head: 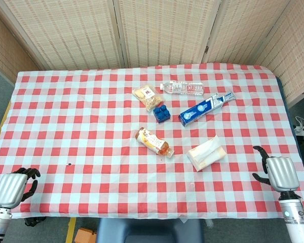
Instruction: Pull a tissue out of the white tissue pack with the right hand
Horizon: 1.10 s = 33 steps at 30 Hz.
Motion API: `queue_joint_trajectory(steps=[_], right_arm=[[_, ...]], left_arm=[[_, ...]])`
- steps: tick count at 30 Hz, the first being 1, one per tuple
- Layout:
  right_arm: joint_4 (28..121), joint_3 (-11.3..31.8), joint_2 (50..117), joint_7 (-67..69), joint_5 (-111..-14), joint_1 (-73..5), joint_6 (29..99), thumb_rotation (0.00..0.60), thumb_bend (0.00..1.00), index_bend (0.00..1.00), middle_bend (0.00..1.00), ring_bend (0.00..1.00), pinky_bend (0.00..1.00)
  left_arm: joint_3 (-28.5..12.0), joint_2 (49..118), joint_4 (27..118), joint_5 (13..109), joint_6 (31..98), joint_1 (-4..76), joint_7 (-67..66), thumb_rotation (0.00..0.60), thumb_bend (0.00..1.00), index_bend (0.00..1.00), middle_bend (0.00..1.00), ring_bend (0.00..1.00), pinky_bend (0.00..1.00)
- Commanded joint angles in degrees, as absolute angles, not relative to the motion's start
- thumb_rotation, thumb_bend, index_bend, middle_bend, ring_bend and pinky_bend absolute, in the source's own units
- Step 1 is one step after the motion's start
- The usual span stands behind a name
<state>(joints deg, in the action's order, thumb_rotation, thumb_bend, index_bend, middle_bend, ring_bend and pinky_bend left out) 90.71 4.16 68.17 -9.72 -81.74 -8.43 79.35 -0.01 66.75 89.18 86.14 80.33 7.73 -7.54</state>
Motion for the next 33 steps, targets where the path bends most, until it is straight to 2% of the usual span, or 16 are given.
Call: queue_joint_trajectory(steps=[1,9,15,23,33], right_arm=[[90.67,4.09,68.18,-9.71,-81.83,-8.39,79.39,0.6,0.01,0.25,0.76,0.74,0.81],[89.19,4.46,68.8,-9.04,-82.36,-8.73,79.74,0.6,0.01,0.25,0.76,0.74,0.81],[82.77,5.13,73.5,-6.96,-85.35,-10.64,80.47,0.6,0.01,0.25,0.76,0.75,0.82],[73.16,6.97,81.64,-2.03,-87.14,-17.28,75.25,0.6,0.01,0.29,0.76,0.79,0.84],[68.88,8.8,86.66,-1.25,-85.27,-21.89,71.2,0.6,0.01,0.32,0.76,0.8,0.85]], left_arm=[[0.02,66.66,89.37,86.45,80.76,7.62,-7.6,0.6,0.52,0.48,0.51,0.41,0.61],[0.05,66.54,89.79,86.32,80.87,7.49,-8.35,0.6,0.52,0.48,0.51,0.41,0.61],[-0.42,66.32,90.14,85.7,81.35,7.25,-7.73,0.6,0.52,0.48,0.51,0.41,0.61],[-0.46,65.95,90.54,86.29,82.57,6.79,-7.47,0.6,0.52,0.48,0.51,0.42,0.61],[-0.58,65.71,90.49,86.48,82.87,6.67,-6.58,0.6,0.52,0.48,0.51,0.42,0.61]])
